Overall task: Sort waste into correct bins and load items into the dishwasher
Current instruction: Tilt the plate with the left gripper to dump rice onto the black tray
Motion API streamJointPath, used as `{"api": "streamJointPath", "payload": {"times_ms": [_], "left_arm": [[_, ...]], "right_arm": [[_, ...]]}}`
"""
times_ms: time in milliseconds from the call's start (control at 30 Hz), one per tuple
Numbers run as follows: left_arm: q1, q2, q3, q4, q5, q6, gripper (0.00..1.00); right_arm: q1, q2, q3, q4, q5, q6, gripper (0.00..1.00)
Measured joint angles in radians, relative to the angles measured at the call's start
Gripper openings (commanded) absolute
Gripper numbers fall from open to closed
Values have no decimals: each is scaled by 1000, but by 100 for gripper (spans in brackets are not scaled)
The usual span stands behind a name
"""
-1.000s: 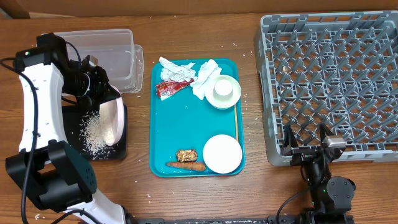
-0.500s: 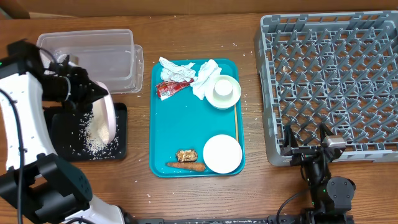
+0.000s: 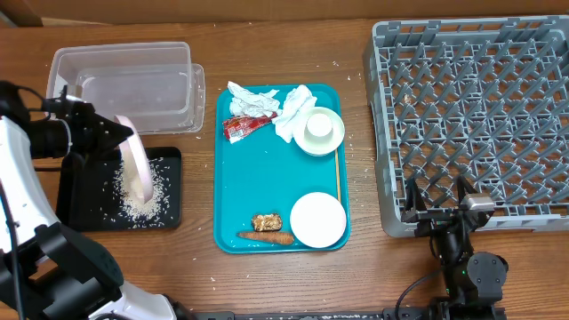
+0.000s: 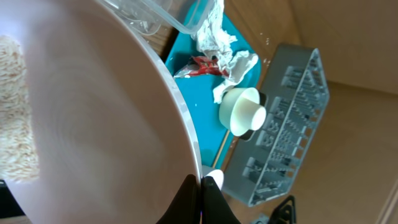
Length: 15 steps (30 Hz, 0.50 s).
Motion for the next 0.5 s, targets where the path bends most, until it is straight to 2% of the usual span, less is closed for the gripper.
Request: {"api": "streamJointPath", "payload": {"times_ms": [167,500], "left_arm": [[21,0,0,-50,55,39,4],[44,0,0,-9,116,64,4]], "right_arm": [[0,0,0,0,0,0,100],[0,0,0,0,0,0,100]]}}
